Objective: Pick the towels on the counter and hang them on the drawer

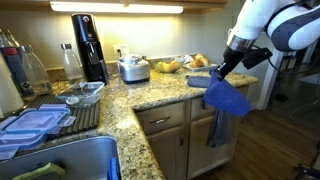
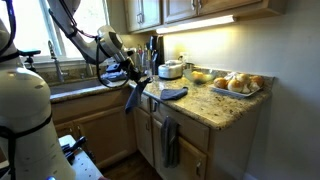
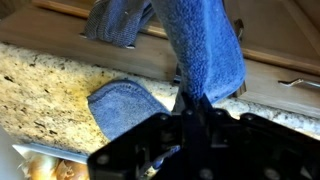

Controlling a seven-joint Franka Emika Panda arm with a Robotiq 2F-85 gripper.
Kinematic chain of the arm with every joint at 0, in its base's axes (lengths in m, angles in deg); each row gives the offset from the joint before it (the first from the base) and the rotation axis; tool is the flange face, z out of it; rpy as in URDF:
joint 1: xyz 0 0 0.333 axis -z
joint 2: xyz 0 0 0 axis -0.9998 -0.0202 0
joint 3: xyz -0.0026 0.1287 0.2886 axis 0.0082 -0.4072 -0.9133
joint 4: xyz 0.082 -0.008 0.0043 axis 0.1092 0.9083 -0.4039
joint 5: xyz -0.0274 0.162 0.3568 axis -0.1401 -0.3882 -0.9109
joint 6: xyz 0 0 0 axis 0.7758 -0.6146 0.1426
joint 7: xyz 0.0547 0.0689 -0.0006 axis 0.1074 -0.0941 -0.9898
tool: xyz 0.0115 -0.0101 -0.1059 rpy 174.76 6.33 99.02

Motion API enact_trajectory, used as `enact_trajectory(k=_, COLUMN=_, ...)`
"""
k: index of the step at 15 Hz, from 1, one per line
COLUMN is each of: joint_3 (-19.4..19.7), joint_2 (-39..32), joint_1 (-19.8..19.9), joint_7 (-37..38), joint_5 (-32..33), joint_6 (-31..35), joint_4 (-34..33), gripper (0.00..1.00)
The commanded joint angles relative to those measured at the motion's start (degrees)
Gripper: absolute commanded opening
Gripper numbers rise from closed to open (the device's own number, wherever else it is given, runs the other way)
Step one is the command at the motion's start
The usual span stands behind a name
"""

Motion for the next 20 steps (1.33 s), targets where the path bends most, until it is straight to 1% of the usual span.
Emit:
enact_trajectory(k=1, joint_3=0.0, joint_2=0.0, joint_1=0.0, joint_7=0.0, joint_5=0.0, joint_6=0.0, joint_4=0.0, gripper=0.08)
enact_trajectory(k=2, joint_3=0.0, joint_2=0.0, joint_1=0.0, joint_7=0.0, joint_5=0.0, joint_6=0.0, joint_4=0.0, gripper=0.04)
enact_trajectory(k=4, joint_3=-0.8, joint_2=1.4, joint_1=0.5, joint_7=1.8, joint_5=3.5, joint_6=0.0, joint_4=1.2, gripper=0.04)
enact_trajectory(k=6, joint_3=-1.3, joint_2=1.3, joint_1=0.9, joint_7=3.1, joint_5=7.7, joint_6=0.9, joint_4=2.1, gripper=0.04)
enact_trajectory(k=11, joint_3=-1.1, joint_2=0.1, joint_1=0.9, joint_7=6.3, joint_5=13.1, joint_6=3.0, joint_4=4.7, gripper=0.04)
enact_trajectory(k=13, joint_3=-0.9, joint_2=-0.8, joint_1=1.2, joint_7=8.0, joint_5=15.6, joint_6=5.1, joint_4=5.4, gripper=0.04)
enact_trajectory(k=20, joint_3=0.0, joint_2=-8.1, joint_1=3.2, joint_7=18.6, joint_5=31.5, joint_6=12.2, joint_4=3.1, gripper=0.04)
